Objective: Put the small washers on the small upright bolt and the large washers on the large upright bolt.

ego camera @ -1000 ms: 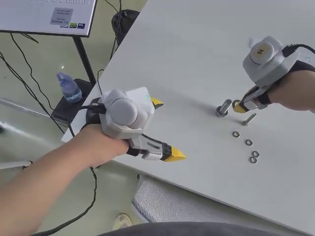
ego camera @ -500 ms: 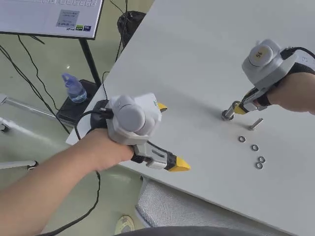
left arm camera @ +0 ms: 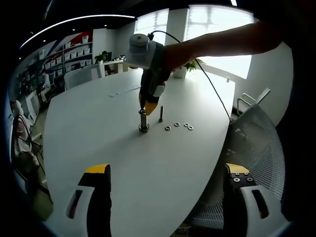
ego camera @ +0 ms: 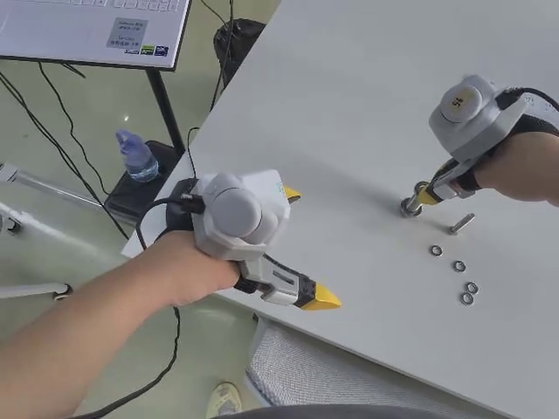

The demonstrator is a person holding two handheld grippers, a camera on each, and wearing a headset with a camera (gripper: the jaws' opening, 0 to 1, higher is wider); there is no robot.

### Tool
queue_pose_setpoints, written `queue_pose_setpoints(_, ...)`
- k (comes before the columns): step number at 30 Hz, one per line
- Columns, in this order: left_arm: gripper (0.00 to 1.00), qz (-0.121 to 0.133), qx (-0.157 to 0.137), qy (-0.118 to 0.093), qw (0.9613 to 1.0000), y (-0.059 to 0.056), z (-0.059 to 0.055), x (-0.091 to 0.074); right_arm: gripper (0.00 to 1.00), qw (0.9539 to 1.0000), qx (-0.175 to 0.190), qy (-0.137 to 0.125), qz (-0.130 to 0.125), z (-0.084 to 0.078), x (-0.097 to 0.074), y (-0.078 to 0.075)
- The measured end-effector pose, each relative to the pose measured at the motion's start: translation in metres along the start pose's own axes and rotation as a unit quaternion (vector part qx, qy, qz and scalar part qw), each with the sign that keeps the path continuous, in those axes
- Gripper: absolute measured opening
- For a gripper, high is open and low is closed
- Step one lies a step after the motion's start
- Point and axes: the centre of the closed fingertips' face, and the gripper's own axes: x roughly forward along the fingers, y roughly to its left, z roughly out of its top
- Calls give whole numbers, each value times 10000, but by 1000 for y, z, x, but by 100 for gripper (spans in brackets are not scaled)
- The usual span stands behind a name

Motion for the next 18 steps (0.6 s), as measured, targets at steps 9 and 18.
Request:
queue_pose_setpoints(9, 92, -48, -17, 25, 10000, -2, -2, 1, 22, 10000, -5, 39, -3, 0, 4, -1)
queue_pose_setpoints(18, 91, -49, -37, 34, 10000, -1, -4, 2, 22, 9999, -1, 114, 66, 0, 8, 3)
